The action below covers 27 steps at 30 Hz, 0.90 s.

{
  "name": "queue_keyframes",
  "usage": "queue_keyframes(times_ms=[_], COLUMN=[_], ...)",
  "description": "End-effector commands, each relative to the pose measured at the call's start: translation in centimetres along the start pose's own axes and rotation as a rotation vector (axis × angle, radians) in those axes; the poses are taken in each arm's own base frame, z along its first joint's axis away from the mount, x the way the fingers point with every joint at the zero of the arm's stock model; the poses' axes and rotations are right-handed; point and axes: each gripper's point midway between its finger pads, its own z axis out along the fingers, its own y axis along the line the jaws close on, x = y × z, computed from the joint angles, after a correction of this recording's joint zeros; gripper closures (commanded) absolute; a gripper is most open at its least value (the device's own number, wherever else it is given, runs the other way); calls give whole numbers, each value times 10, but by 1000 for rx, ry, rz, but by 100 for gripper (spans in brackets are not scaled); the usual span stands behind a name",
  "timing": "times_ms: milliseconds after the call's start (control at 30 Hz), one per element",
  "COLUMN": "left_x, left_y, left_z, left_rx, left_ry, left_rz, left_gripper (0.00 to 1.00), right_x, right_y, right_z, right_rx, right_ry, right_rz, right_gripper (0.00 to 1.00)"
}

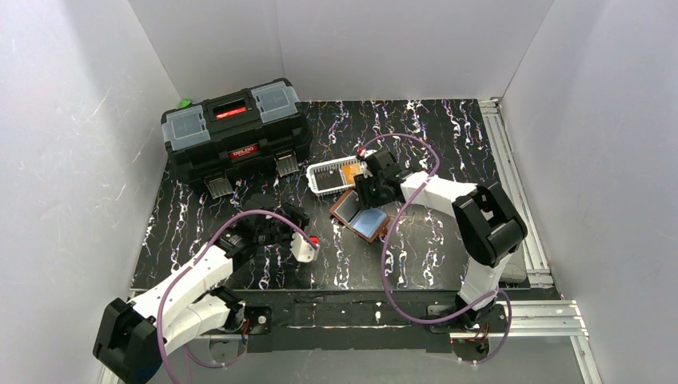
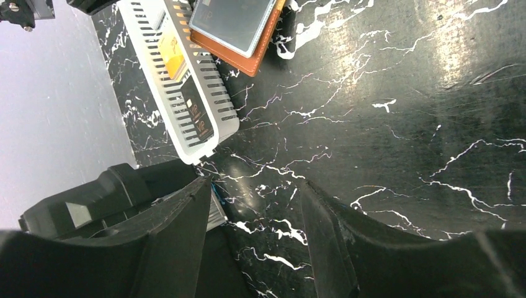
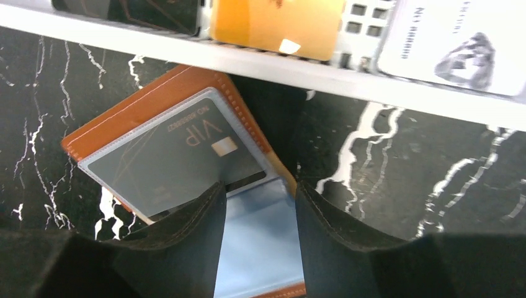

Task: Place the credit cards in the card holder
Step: Move the card holder to the center of the board.

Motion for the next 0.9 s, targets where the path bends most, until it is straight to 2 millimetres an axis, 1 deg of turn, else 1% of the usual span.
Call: queue_keyframes(times_ms=[0, 100, 233, 333, 467, 567, 600, 633, 667, 700, 733, 767, 800, 833, 867], left_x=[-4, -3, -3, -4, -8, -13, -14, -17, -17, -8, 1, 11, 20, 40, 44], left_y=[4, 3, 4, 5, 7, 8, 9, 16, 29, 51, 68, 85, 110, 145, 157], left_z=[-5, -4, -5, -6, -10, -12, -12, -12, -13, -10, -10, -12, -18, -25, -26], left_rx=[-2, -2, -9, -15, -24, -28, -30, -46, -83, -156, -209, -246, -291, -292, -322], left_ry=[-6, 1, 0, -3, -17, -35, -42, -50, -47, -6, 32, 55, 67, 54, 33], left_rz=[-41, -41, -38, -37, -43, -50, -63, -96, -130, -174, -199, -274, -354, -647, -712], left_gripper=[46, 46, 46, 46, 46, 46, 46, 46, 46, 42, 38, 36, 30, 2, 2], right_x=[-15, -11, 0, 16, 42, 50, 40, 25, -14, -49, -83, -109, -136, -167, -173], right_y=[21, 37, 61, 82, 108, 114, 115, 113, 109, 103, 94, 87, 69, 29, 9], right_z=[11, 15, 12, 6, -9, -21, -30, -39, -57, -80, -103, -122, -139, -136, -119], right_rx=[-104, -191, -275, -349, -462, -496, -493, -462, -408, -383, -382, -422, -467, -614, -554], right_ry=[-85, -82, -53, -26, 12, 17, -12, -33, -102, -156, -232, -287, -334, -314, -289], right_rz=[2, -14, -75, -153, -241, -273, -283, -289, -284, -243, -177, -77, 67, 248, 300], right_gripper=[48, 48, 48, 48, 49, 49, 48, 48, 47, 46, 46, 46, 38, 17, 4])
